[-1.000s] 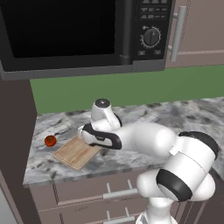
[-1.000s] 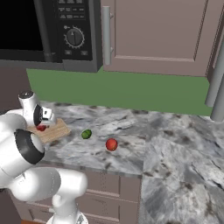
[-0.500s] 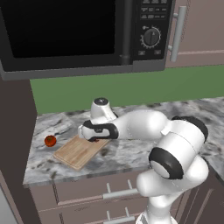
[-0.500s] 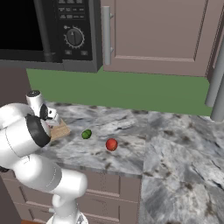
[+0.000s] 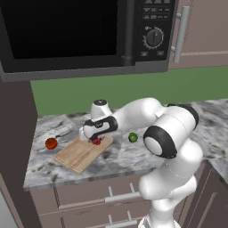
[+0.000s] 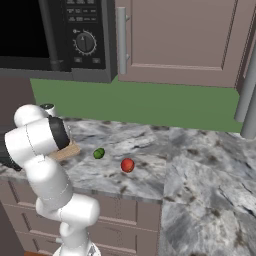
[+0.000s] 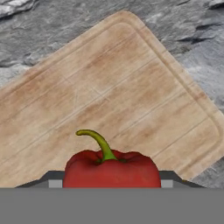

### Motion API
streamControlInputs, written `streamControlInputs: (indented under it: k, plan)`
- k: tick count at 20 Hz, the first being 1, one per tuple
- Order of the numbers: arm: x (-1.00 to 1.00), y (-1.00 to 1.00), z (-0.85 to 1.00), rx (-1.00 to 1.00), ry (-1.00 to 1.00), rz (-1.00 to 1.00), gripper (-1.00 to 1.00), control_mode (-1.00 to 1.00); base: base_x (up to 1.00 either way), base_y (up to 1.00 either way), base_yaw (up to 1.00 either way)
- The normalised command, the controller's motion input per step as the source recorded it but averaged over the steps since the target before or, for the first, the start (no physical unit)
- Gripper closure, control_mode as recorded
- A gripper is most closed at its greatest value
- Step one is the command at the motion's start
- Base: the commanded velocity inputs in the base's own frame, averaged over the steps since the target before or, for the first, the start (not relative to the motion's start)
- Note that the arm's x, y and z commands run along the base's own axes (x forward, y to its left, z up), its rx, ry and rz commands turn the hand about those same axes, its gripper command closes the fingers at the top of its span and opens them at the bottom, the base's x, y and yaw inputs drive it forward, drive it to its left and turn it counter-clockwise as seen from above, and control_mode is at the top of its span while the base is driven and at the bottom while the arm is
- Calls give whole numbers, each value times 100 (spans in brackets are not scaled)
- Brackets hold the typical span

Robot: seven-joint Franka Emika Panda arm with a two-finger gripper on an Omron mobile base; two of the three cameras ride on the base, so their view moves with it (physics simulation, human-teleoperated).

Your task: Place the avocado, onion, tomato, and bell pepper on the cutting board.

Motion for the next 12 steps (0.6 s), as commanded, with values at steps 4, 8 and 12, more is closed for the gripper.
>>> streamControlInputs:
  k: [4, 8, 12]
  plan:
    - [25, 0, -18, 0, 3, 0, 100, -100, 0, 0, 0]
    - [18, 0, -20, -1, 2, 0, 100, -100, 0, 0, 0]
    - [11, 0, -24, 0, 2, 0, 100, -100, 0, 0, 0]
